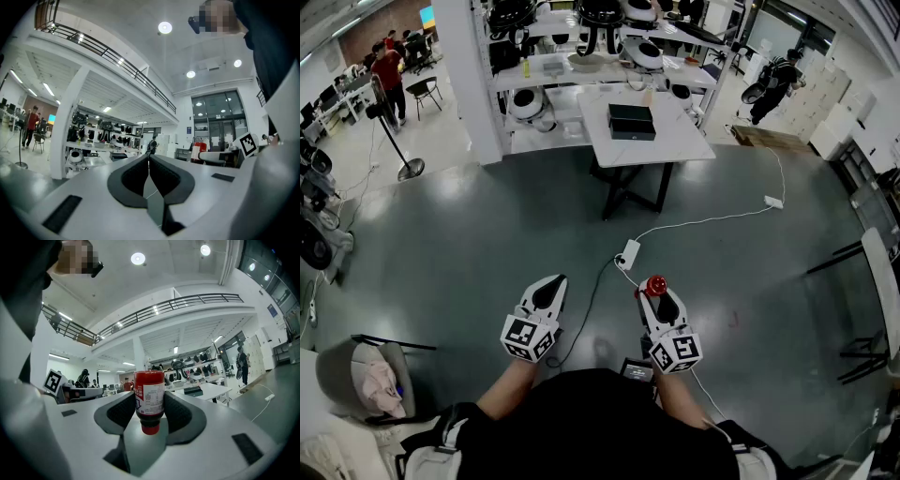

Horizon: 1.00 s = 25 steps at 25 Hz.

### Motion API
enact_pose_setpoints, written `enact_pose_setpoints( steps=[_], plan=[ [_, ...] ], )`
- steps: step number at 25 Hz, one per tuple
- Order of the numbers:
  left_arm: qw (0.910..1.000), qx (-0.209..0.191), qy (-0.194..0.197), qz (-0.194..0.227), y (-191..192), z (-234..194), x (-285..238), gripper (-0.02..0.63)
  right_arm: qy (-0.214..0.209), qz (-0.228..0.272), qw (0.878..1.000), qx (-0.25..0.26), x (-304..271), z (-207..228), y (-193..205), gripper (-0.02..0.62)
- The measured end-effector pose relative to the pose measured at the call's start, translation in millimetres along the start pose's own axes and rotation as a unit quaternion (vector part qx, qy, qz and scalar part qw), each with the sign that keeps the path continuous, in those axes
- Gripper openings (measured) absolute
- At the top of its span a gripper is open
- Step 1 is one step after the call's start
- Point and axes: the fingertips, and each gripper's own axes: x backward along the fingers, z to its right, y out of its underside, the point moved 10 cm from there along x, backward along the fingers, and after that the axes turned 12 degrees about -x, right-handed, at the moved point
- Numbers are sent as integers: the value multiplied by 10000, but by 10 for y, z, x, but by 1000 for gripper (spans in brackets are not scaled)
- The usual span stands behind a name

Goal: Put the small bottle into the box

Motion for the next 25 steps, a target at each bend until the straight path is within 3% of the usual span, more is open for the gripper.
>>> enact_pose_setpoints(
  steps=[10, 25],
  plan=[
    [9998, 30, -164, 81, 83, -57, 269, 21, -219, 144, 9996, 91, -15, -198, -4, 210],
    [9999, 15, 31, 155, -26, 288, 149, 21, -418, 251, 9988, -8, 225, 101, -64, 210]
  ],
)
